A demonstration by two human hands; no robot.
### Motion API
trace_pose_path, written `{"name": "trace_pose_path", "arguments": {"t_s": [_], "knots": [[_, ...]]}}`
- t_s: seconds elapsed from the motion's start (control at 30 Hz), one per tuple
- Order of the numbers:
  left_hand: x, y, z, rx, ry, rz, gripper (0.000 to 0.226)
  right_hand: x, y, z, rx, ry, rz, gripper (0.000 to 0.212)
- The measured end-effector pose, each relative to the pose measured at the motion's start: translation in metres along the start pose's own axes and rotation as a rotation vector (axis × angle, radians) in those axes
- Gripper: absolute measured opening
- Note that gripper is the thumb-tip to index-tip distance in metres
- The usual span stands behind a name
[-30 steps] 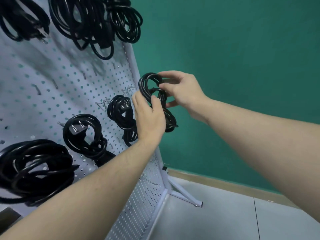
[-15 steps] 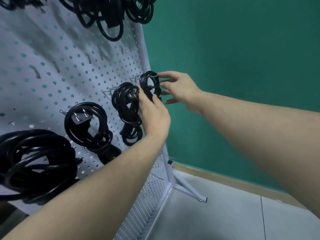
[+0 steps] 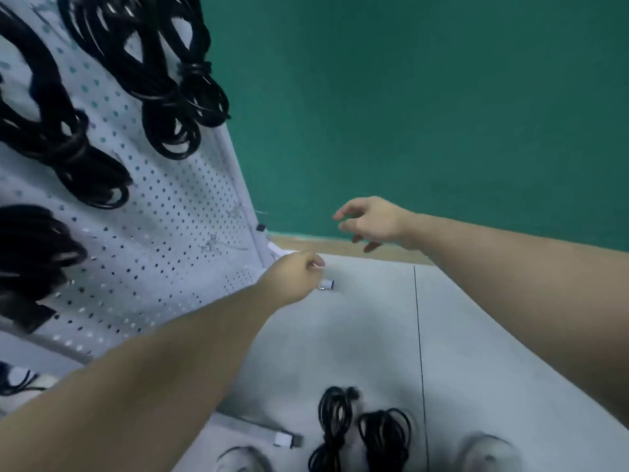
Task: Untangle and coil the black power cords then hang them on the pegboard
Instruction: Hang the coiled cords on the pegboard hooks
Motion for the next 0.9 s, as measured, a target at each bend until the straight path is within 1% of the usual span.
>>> {"name": "trace_pose_path", "arguments": {"t_s": [0.1, 0.2, 0.3, 0.4, 0.47, 0.53, 0.6, 0.63, 0.7, 0.73, 0.83, 0.9], "knots": [[-0.006, 0.016, -0.065, 0.006, 0.157, 0.043, 0.027, -0.018, -0.079, -0.017, 0.033, 0.031, -0.185, 0.023], [-0.015, 0.03, -0.126, 0.126, 0.372, 0.031, 0.036, -0.037, -0.149, -0.043, 0.055, 0.074, -0.33, 0.02], [-0.027, 0.044, -0.174, 0.172, 0.5, 0.032, 0.043, -0.054, -0.202, -0.076, -0.01, 0.179, -0.453, 0.028], [-0.036, 0.054, -0.208, 0.146, 0.579, 0.026, 0.05, -0.063, -0.233, -0.101, -0.143, 0.285, -0.484, 0.036], [-0.039, 0.059, -0.224, 0.141, 0.627, 0.006, 0.056, -0.061, -0.246, -0.113, -0.179, 0.305, -0.464, 0.036], [-0.039, 0.061, -0.236, 0.141, 0.647, -0.01, 0.058, -0.057, -0.255, -0.123, -0.182, 0.299, -0.44, 0.032], [-0.033, 0.062, -0.246, 0.154, 0.642, -0.025, 0.055, -0.052, -0.263, -0.133, -0.174, 0.303, -0.44, 0.026], [-0.031, 0.061, -0.249, 0.168, 0.633, -0.041, 0.048, -0.051, -0.266, -0.137, -0.161, 0.314, -0.449, 0.024], [-0.026, 0.059, -0.255, 0.217, 0.623, -0.076, 0.023, -0.05, -0.272, -0.145, -0.142, 0.353, -0.468, 0.025], [-0.024, 0.059, -0.257, 0.237, 0.618, -0.087, 0.02, -0.05, -0.274, -0.147, -0.136, 0.366, -0.475, 0.025], [-0.018, 0.056, -0.258, 0.232, 0.589, -0.089, 0.021, -0.049, -0.281, -0.144, -0.062, 0.299, -0.484, 0.017], [-0.013, 0.055, -0.251, 0.161, 0.535, -0.05, 0.016, -0.048, -0.282, -0.137, 0.029, 0.246, -0.491, 0.017]]}}
Point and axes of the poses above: each hand's wrist, its own x-axis towards the middle knuckle, its own z-axis out of the back of the hand, y = z × x, the point moved 4 cm from there along x, towards the middle knuckle, and after that the axes turned 15 degrees about x, right-handed, at the moved point
